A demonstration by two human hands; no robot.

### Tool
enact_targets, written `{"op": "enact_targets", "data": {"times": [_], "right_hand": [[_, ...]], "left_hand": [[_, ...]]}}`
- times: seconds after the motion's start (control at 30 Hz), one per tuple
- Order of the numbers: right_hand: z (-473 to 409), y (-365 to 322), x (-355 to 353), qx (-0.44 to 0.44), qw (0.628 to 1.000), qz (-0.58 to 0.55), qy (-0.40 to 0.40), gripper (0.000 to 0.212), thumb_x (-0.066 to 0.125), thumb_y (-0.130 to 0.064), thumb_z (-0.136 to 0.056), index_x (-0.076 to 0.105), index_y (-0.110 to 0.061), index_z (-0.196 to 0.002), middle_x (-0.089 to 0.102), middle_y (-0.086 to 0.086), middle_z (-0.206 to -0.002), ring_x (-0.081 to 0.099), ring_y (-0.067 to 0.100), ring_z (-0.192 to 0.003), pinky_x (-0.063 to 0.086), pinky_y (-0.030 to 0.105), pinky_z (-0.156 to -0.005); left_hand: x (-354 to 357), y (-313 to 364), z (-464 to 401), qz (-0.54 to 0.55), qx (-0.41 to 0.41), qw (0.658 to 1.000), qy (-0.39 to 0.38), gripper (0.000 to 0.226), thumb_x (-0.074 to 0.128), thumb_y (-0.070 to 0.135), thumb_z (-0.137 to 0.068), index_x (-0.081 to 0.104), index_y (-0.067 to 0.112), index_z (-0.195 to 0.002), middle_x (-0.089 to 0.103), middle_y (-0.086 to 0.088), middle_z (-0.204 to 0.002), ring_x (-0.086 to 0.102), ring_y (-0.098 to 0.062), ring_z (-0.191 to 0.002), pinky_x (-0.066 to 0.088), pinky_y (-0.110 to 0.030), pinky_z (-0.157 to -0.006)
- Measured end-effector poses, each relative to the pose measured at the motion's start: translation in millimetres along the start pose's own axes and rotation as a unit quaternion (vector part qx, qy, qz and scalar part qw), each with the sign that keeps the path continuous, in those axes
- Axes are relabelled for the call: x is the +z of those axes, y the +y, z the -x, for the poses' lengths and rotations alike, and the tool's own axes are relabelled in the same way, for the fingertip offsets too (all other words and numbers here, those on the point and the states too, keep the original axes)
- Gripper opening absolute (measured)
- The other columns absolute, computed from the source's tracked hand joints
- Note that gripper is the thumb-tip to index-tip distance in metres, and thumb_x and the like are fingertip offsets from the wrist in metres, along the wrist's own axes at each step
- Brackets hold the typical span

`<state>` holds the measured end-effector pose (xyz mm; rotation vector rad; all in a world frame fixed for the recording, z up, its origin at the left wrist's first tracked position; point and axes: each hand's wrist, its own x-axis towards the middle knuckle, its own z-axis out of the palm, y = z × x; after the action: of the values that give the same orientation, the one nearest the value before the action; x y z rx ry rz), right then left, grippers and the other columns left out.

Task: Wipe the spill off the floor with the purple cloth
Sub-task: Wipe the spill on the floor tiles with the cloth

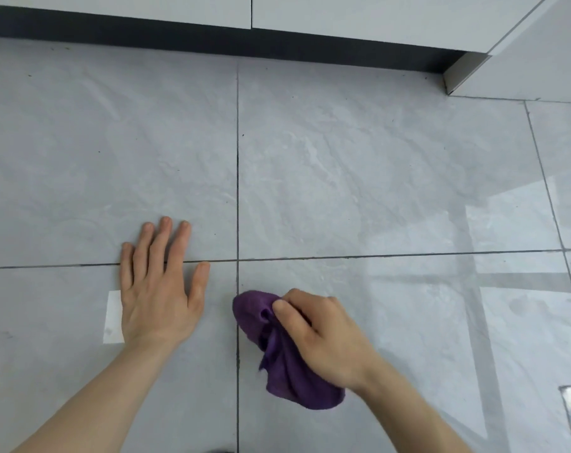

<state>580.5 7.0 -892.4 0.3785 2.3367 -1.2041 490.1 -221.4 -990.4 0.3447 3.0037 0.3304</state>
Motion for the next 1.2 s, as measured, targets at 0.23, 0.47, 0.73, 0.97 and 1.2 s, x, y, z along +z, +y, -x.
{"op": "enact_targets", "data": {"times": [0.23,0.47,0.73,0.97,1.2], "right_hand": [[-20.8,26.4,5.2,-0.074,0.941,0.174,0.281,0.049,0.052,-0.06,-0.098,0.063,-0.027,-0.132,0.061,-0.002,-0.133,0.054,0.023,-0.13,0.038,0.044,-0.112],[-29.7,31.9,75.4,-0.073,0.933,0.247,0.251,0.063,0.054,-0.064,-0.097,0.042,-0.037,-0.153,0.04,0.004,-0.164,0.023,0.03,-0.158,0.012,0.063,-0.126],[6.6,10.3,155.3,-0.202,0.928,0.264,0.17,0.058,0.048,-0.049,-0.104,0.032,-0.036,-0.159,0.023,0.003,-0.172,0.019,0.029,-0.159,0.026,0.063,-0.121],[39.1,80.1,94.8,-0.051,0.917,0.281,0.277,0.061,0.047,-0.059,-0.101,0.033,-0.041,-0.157,0.028,0.007,-0.17,0.024,0.031,-0.158,0.018,0.067,-0.123],[-37.1,85.2,9.9,0.103,0.889,0.185,0.406,0.057,0.044,-0.044,-0.103,0.037,-0.027,-0.157,0.026,0.016,-0.169,0.02,0.037,-0.158,0.013,0.063,-0.126]], "left_hand": [[0.4,8.3,-22.9,0.001,-0.004,1.0,0.021,0.067,0.027,0.054,-0.101,0.02,0.026,-0.161,0.021,-0.002,-0.171,0.008,-0.021,-0.16,0.002,-0.046,-0.129],[1.1,0.5,-29.5,0.0,-0.004,1.0,0.02,0.067,0.03,0.054,-0.101,0.021,0.026,-0.161,0.022,-0.002,-0.17,0.009,-0.022,-0.159,0.001,-0.044,-0.129],[-12.7,-29.6,-22.5,-0.014,-0.013,0.999,0.033,0.067,0.031,0.053,-0.099,0.024,0.026,-0.16,0.025,-0.004,-0.169,0.012,-0.023,-0.159,0.005,-0.048,-0.128],[-13.1,-20.0,-26.2,-0.005,-0.007,0.999,0.037,0.067,0.03,0.053,-0.1,0.022,0.026,-0.161,0.022,-0.003,-0.17,0.01,-0.024,-0.159,0.003,-0.047,-0.129],[-12.0,-19.3,-27.4,-0.007,0.0,0.999,0.046,0.068,0.028,0.055,-0.1,0.02,0.027,-0.161,0.02,-0.002,-0.171,0.008,-0.023,-0.159,0.004,-0.048,-0.129]]}}
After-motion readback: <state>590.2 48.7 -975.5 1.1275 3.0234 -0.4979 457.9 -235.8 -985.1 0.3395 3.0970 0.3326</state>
